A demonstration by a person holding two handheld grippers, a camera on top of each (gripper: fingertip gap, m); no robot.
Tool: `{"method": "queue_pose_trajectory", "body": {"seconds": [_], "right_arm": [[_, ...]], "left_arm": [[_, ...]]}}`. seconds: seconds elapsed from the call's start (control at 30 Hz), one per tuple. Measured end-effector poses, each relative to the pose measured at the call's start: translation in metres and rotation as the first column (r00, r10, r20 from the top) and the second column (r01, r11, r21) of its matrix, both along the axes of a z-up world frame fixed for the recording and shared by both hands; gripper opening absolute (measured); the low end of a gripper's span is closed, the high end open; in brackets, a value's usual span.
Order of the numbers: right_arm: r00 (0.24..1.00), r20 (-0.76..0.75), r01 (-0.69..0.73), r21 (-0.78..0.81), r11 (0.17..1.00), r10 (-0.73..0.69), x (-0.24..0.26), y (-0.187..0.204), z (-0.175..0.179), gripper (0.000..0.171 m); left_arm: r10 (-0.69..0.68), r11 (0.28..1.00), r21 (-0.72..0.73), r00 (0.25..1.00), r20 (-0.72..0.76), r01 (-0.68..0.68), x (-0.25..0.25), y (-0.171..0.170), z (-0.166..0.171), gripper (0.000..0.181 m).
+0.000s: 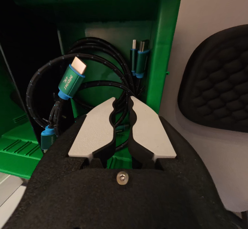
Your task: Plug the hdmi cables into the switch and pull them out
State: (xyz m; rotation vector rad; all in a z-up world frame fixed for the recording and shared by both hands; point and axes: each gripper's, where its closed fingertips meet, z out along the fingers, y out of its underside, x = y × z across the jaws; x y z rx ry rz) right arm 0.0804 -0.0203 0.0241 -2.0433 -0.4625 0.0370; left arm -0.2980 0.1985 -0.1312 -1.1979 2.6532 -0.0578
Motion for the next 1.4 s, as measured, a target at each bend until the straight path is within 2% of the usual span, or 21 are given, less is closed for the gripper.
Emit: {"method": "queue_pose_trajectory", "body": {"seconds": [0.17,0.27,0.47,0.6,0.77,0.93,1.17,1.4], "right_arm": [[1.000,-0.005,-0.001,-0.003,1.000,0.001,-0.001,0.001,-0.001,0.045],[1.000,0.002,-0.004,-0.016,1.000,0.004,-0.001,0.002,-0.004,0.045],[1.000,0.009,-0.020,-0.026,0.999,0.021,-0.007,0.005,-0.006,0.045],[0.999,0.001,-0.035,-0.027,0.999,0.035,-0.009,0.005,-0.006,0.045],[0.999,0.000,-0.048,-0.028,0.998,0.048,-0.011,0.006,-0.007,0.045],[0.998,-0.002,-0.062,-0.024,0.998,0.062,-0.014,0.006,-0.006,0.045],[0.997,-0.009,-0.079,-0.018,0.997,0.079,-0.016,0.006,-0.004,0.045],[0.996,-0.017,-0.085,0.001,0.996,0.085,-0.016,0.002,0.001,0.045]], "left_arm": [[0.208,0.972,-0.108,0.978,-0.012,-0.208,0.006,0.002,0.000,0.023],[0.286,0.934,-0.220,0.958,-0.012,-0.282,0.016,-0.009,0.006,0.022],[0.449,0.847,-0.282,0.891,-0.072,-0.450,0.032,-0.013,0.000,0.028],[0.453,0.828,-0.310,0.883,-0.119,-0.467,0.035,-0.025,-0.006,0.030],[0.471,0.832,-0.275,0.875,-0.109,-0.482,0.040,-0.021,-0.013,0.031],[0.487,0.794,-0.341,0.862,-0.141,-0.504,0.042,-0.028,-0.013,0.018],[0.497,0.793,-0.379,0.866,-0.049,-0.476,0.035,-0.029,0.017,0.015],[0.596,0.787,-0.272,0.796,0.104,-0.554,-0.003,0.017,0.054,0.010]]}}
